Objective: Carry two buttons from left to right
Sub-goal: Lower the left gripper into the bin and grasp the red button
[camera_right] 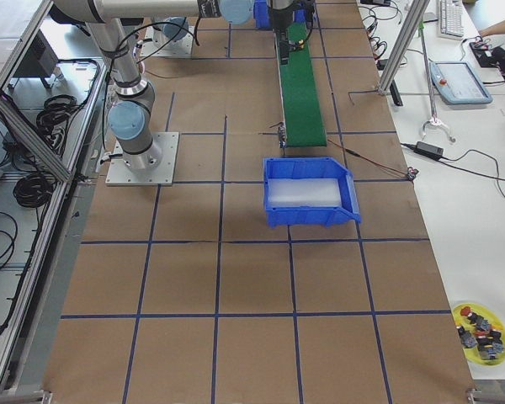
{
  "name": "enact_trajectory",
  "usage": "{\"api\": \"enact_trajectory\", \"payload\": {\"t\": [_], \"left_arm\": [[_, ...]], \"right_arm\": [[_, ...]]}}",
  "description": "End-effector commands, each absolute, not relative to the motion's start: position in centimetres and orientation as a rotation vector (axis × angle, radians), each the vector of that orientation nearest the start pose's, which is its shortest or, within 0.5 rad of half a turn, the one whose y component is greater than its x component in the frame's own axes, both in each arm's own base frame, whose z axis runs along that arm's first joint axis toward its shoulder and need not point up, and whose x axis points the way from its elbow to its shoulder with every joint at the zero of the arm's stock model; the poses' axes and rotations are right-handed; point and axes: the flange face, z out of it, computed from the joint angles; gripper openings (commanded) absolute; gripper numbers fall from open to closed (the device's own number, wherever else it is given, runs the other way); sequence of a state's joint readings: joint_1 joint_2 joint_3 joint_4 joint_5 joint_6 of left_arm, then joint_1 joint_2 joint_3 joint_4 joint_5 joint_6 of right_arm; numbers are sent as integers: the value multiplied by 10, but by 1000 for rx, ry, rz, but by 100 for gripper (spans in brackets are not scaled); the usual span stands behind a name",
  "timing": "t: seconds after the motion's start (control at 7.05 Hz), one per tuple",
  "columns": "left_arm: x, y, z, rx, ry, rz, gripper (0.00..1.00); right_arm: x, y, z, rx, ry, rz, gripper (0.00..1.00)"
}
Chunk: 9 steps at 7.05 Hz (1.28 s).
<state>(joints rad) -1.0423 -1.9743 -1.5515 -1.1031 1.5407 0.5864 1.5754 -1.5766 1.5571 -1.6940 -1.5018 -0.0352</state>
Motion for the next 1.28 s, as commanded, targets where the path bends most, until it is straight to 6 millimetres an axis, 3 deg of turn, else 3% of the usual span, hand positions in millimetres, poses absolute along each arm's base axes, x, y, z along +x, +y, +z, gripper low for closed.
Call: {"api": "enact_trajectory", "payload": {"t": [0.0,0.57,0.85,1.13], "left_arm": [[206,-620,278,88,3124,-120,99],[204,-611,216,81,3108,-152,99],[222,-605,203,36,3118,-133,99],[219,-607,200,38,3122,-129,98]], "right_arm": [[142,-502,511,-69,3066,-221,100],[142,-502,512,-69,3066,-225,100],[142,-502,511,-69,3066,-221,100],[143,-502,511,-69,3065,-221,100]]}}
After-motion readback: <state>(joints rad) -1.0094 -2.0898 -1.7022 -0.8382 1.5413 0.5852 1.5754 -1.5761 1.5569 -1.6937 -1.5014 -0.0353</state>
